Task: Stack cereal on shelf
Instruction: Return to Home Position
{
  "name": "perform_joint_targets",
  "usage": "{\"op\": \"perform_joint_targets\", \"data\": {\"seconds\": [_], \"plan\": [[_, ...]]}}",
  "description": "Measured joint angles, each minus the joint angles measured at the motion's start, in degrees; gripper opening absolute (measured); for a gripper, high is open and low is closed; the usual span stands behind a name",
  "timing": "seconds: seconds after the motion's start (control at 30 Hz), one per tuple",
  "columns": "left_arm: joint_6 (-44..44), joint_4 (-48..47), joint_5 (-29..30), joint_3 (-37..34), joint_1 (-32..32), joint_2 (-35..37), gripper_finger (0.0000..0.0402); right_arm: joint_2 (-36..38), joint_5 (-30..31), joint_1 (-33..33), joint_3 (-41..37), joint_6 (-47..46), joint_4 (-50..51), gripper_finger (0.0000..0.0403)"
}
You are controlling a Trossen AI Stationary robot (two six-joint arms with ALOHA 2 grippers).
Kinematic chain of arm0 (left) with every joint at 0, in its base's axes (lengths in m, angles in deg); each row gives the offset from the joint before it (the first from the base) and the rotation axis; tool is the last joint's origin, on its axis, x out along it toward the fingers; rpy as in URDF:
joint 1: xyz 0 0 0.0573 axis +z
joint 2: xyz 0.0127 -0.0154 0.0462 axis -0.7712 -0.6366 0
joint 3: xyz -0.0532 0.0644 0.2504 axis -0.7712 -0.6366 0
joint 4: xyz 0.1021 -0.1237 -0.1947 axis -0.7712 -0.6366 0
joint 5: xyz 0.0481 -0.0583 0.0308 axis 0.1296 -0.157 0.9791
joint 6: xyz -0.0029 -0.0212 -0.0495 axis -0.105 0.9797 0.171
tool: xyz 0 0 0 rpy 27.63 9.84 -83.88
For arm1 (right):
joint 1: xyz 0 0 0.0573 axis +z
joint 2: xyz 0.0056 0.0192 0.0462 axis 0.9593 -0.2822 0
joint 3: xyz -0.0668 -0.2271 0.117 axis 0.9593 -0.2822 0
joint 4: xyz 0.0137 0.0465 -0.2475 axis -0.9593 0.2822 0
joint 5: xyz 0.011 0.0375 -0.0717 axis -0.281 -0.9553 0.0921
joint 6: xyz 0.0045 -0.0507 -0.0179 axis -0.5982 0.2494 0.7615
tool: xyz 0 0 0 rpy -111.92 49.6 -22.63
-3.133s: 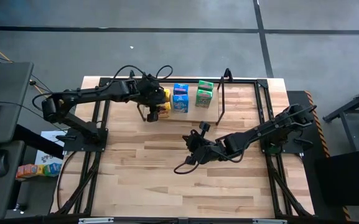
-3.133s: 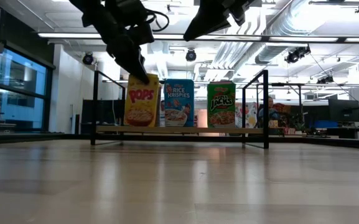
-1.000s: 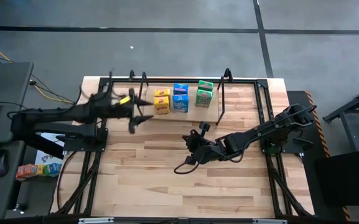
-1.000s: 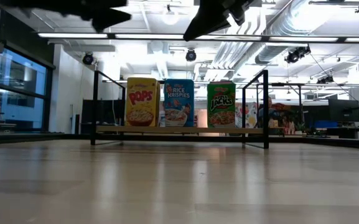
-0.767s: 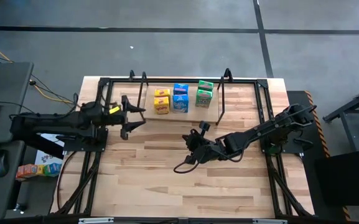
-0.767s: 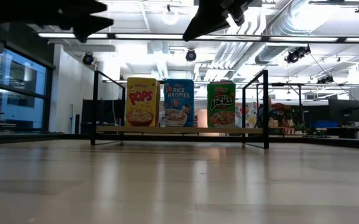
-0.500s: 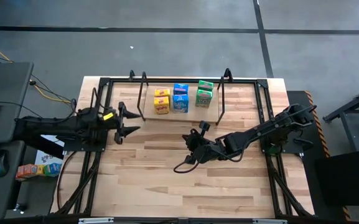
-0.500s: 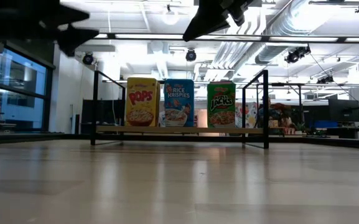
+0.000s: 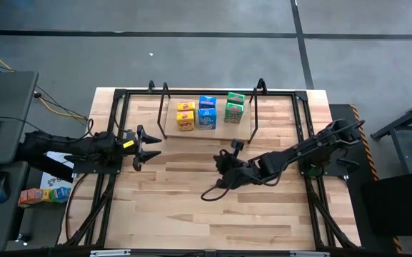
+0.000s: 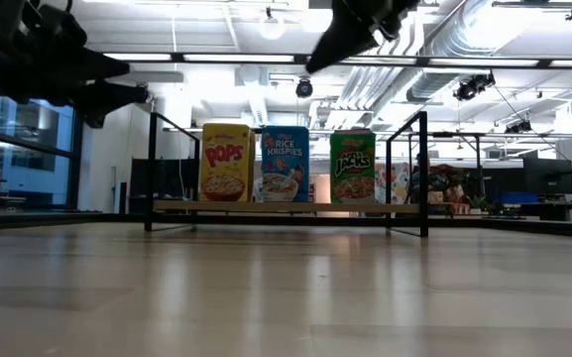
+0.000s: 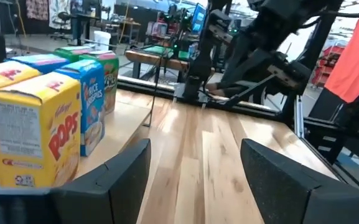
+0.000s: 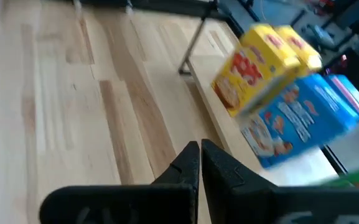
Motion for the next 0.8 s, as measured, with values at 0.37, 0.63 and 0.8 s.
{"op": "perform_joint_targets", "data": {"seconds": [0.37, 0.63, 0.8], "plan": [[-3.85, -0.03, 1.48, 0.00, -0.08, 0.06, 0.0054, 10.55, -1.57, -0.41, -3.73, -14.71, 22.14, 0.0000], [-5.60, 0.12, 1.40, 0.00, -0.08, 0.07, 0.0010, 34.04, -8.93, 0.22, -33.56, -16.02, -4.10, 0.0000], [-8.12, 0.03, -0.33, 0.00, -0.08, 0.06, 0.0008, 48.50, -18.02, -3.40, -51.70, -9.37, -24.56, 0.0000]]}}
